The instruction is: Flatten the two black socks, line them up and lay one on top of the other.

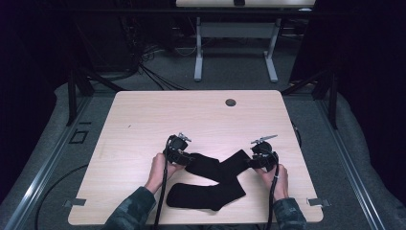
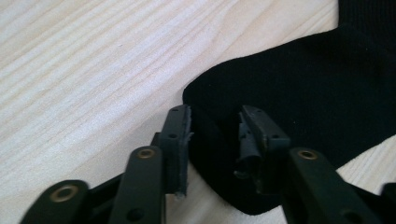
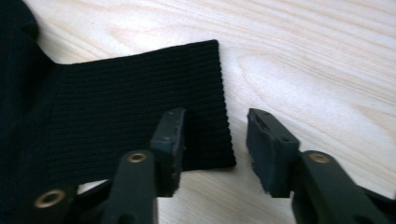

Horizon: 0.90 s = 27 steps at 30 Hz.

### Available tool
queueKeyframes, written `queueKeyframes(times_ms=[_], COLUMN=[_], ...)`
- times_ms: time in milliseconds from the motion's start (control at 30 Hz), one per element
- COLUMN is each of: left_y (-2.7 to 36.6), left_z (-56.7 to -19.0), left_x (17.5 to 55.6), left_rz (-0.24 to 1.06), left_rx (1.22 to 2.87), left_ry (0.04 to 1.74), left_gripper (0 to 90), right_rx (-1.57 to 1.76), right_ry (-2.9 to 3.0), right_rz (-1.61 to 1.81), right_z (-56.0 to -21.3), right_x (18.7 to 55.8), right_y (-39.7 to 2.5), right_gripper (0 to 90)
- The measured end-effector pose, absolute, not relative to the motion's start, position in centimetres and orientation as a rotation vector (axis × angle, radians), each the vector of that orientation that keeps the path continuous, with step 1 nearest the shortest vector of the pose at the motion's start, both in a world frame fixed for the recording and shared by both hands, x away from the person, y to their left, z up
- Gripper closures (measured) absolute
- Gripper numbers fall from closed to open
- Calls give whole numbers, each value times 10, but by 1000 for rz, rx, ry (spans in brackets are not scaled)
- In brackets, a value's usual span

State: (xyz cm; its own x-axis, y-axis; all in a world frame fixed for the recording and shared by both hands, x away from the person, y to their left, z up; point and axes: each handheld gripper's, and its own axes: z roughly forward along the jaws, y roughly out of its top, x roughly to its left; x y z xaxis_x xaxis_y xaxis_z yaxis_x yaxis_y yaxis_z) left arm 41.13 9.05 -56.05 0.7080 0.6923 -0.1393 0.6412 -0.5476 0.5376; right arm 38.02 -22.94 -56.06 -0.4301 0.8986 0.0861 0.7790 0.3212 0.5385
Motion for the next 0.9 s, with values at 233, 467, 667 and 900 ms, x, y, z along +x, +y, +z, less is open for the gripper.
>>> queueKeyframes(times_ms=[233,467,667,900], left_y=[91,98,119,154], left_z=[-560,-553,-535,-526], left_x=[411,408,397,381], left_rz=[121,129,140,142], left_rx=[2373,2319,2243,2188], left_ry=[987,979,993,1033], left_gripper=[818,836,836,834], right_rx=[1497,1489,1435,1352], right_ry=[2380,2376,2352,2380], right_rz=[792,847,891,991], right_z=[-561,-556,-530,-515], right_x=[380,377,368,356], right_y=[-227,-227,-220,-201], right_gripper=[754,823,826,824])
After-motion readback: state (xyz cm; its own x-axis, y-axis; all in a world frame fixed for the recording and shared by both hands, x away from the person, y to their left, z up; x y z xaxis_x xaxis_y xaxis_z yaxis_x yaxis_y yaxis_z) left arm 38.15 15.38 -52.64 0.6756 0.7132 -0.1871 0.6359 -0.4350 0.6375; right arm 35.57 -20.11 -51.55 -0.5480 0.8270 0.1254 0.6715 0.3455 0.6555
